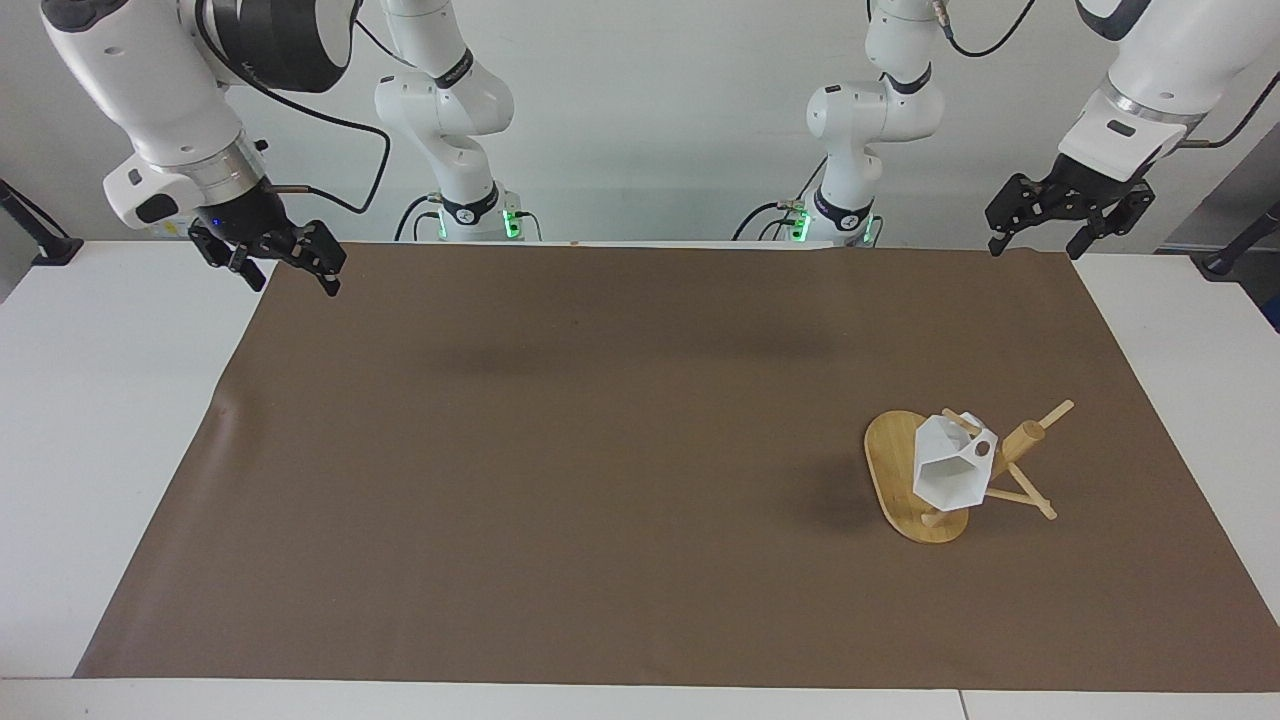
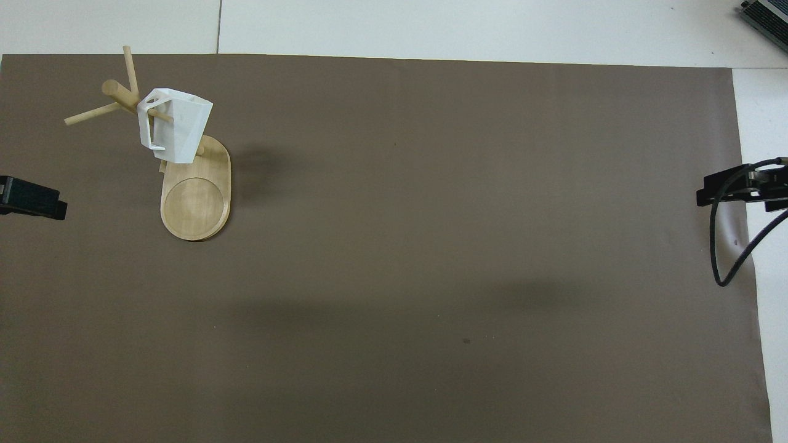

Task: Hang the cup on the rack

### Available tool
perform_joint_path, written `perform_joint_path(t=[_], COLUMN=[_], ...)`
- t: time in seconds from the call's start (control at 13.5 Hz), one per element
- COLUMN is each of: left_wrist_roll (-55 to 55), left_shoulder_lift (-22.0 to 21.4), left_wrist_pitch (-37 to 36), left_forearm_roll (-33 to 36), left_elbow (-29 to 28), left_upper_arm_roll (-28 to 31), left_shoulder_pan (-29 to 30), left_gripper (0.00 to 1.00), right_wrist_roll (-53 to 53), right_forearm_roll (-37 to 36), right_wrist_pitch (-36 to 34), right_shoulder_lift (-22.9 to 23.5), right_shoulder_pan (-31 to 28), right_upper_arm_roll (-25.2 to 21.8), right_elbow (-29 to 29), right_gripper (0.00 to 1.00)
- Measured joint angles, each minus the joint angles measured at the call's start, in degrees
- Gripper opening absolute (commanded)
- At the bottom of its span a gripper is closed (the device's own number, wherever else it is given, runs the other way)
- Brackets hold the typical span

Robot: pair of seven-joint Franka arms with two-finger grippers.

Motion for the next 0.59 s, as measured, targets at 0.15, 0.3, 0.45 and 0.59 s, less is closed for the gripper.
perform_joint_path(t=[0.15, 0.3, 0.45, 0.59], left_wrist_roll=[0.00, 0.00, -0.01, -0.01], left_shoulder_lift=[-0.03, -0.05, -0.10, -0.21], left_wrist_pitch=[-0.16, -0.35, -0.36, -0.37], left_forearm_roll=[0.00, 0.00, 0.00, 0.00], left_elbow=[0.00, 0.00, 0.00, 0.00], left_upper_arm_roll=[0.05, 0.12, 0.13, 0.13], left_shoulder_pan=[0.00, 0.01, 0.02, 0.02], left_gripper=[1.00, 1.00, 1.00, 1.00], right_wrist_roll=[0.00, 0.00, 0.00, 0.00], right_forearm_roll=[0.00, 0.00, 0.00, 0.00], right_wrist_pitch=[0.00, 0.00, 0.00, 0.00], right_shoulder_lift=[0.00, 0.00, 0.00, 0.00], right_shoulder_pan=[0.00, 0.00, 0.00, 0.00], right_upper_arm_roll=[0.00, 0.00, 0.00, 0.00], right_elbow=[0.00, 0.00, 0.00, 0.00], right_gripper=[1.00, 1.00, 1.00, 1.00])
